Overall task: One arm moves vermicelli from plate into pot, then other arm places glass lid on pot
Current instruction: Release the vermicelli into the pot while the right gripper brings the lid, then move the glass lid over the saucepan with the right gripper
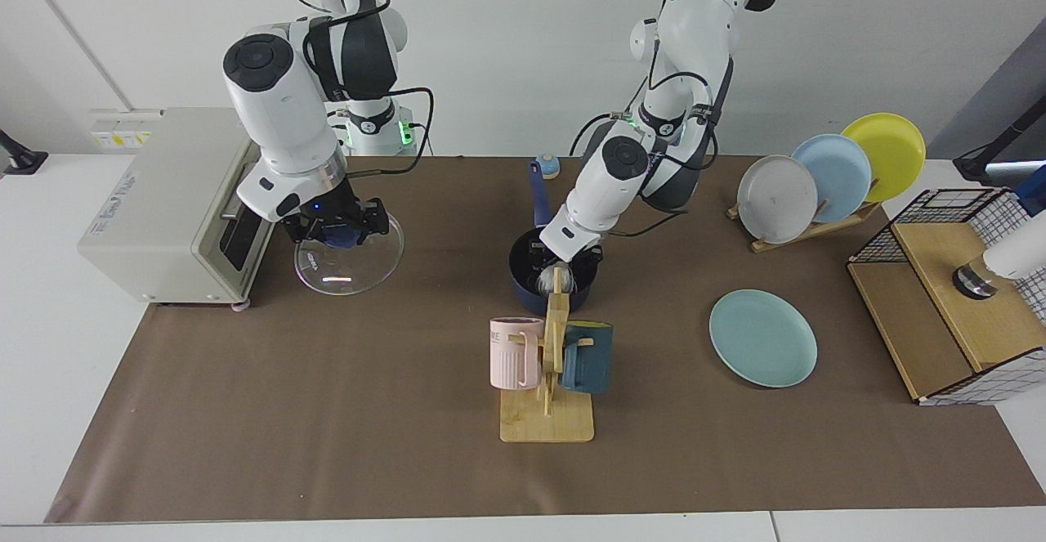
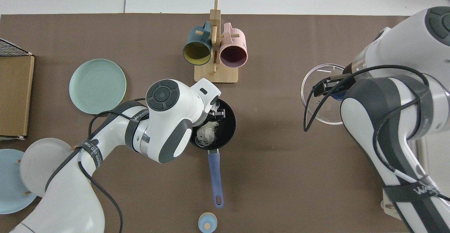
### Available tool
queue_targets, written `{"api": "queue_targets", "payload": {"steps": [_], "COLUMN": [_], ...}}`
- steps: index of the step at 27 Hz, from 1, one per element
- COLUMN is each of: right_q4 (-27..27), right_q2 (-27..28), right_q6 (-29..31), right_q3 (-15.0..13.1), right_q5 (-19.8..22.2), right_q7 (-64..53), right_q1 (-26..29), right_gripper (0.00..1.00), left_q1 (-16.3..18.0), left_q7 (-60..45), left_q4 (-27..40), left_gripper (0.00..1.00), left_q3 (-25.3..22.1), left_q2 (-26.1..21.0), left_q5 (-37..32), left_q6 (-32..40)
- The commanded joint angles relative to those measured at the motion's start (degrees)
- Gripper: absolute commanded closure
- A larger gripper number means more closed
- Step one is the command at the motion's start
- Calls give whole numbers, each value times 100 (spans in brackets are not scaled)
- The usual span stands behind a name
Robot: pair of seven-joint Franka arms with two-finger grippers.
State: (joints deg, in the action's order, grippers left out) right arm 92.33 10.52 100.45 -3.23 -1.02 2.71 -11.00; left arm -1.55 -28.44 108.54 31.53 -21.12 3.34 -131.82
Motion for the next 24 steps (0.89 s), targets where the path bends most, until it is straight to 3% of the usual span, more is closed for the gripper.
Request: {"api": "queue_targets", "payload": {"steps": [1, 9, 17, 24], "right_q4": [119, 110, 119, 119], "right_q2": [-85, -137, -155, -76], "right_q6": [168, -17, 71, 308], "right_q3": [7, 24, 60, 735], "right_q5": [-100, -100, -83, -65], "right_q7": [-95, -52, 729, 1889], "right_q1": [2, -24, -420, -447], "right_gripper": [100, 100, 100, 100], "left_q1": [-38, -47, -47, 23], "left_q7": [-101, 268, 1401, 2386], "left_q4": [-491, -1520, -1600, -1591], "left_gripper": [0, 0, 0, 0], "left_q3": [-173, -568, -1359, -2291], "left_q2": [231, 495, 1294, 1997], "left_q5": [-97, -114, -97, -97], "left_q6": [735, 2230, 2881, 3505]}}
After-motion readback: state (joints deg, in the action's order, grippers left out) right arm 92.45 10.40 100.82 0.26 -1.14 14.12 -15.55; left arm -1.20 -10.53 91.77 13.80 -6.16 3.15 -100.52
